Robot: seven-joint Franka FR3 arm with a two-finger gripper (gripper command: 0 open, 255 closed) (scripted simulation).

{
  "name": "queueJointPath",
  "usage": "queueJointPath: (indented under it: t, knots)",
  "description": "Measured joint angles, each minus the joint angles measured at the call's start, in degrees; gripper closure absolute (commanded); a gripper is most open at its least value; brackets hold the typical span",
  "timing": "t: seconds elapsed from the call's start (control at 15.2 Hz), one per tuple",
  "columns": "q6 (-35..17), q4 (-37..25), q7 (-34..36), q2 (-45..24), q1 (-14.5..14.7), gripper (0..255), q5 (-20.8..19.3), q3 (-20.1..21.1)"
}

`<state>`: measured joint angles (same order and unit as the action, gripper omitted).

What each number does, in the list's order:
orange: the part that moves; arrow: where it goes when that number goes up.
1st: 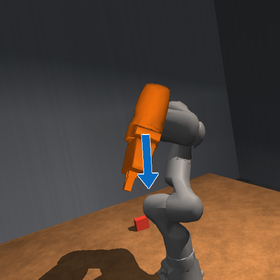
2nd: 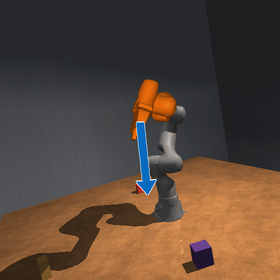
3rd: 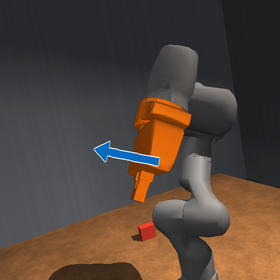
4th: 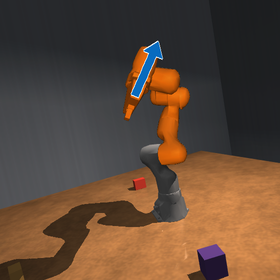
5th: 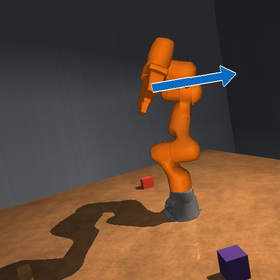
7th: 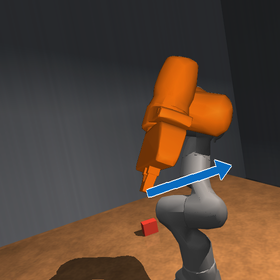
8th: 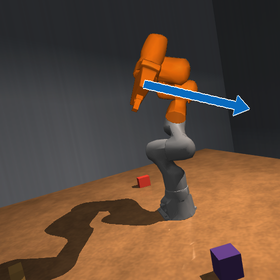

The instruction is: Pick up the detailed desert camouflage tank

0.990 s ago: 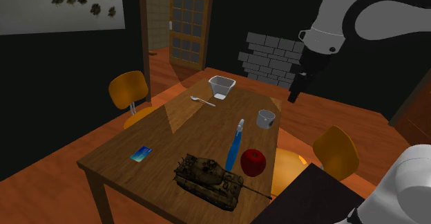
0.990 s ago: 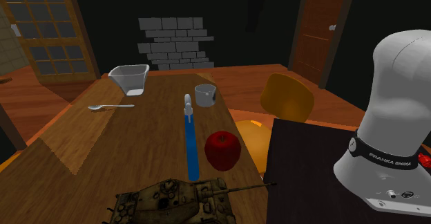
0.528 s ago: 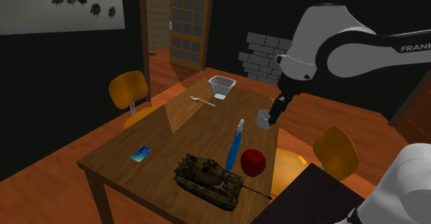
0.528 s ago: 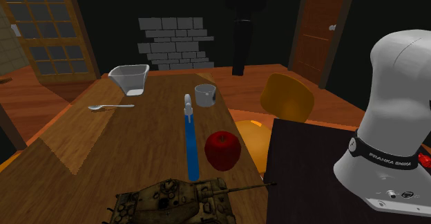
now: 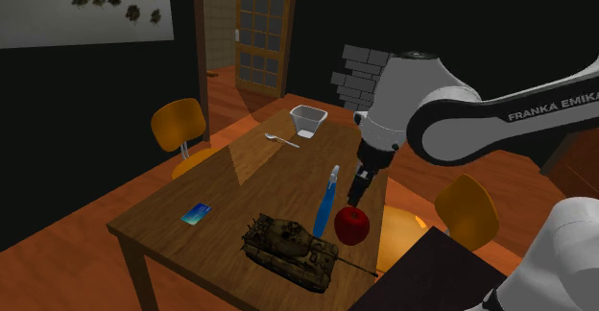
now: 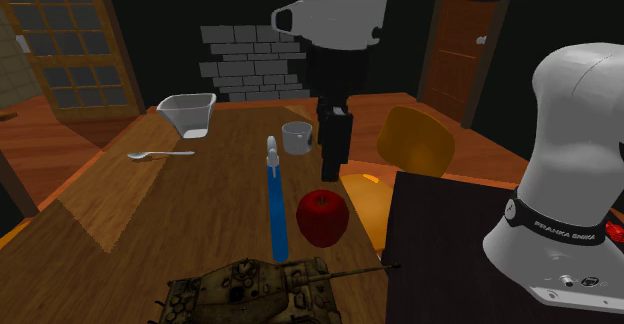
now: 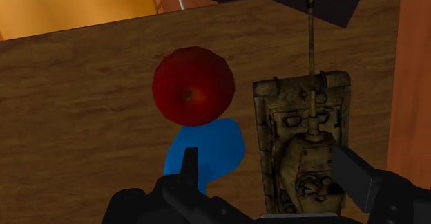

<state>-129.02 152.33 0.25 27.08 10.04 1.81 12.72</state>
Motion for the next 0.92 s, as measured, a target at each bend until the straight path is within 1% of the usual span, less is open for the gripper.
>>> queueJointPath:
  t: [0.13, 0.33, 0.66, 0.92]
  knots:
    - [-4.5, 0.8, 0.4, -3.9, 0.8, 0, 0.3, 1.3]
    - [-9.6, 1.3, 1.5, -8.6, 2.2, 0, 0.8, 3.4]
    - [-17.9, -0.4, 3.7, -19.2, 3.2, 0, -1.1, 6.4]
    - [-22.0, -0.2, 5.3, -23.2, 3.0, 0, -3.2, 7.0]
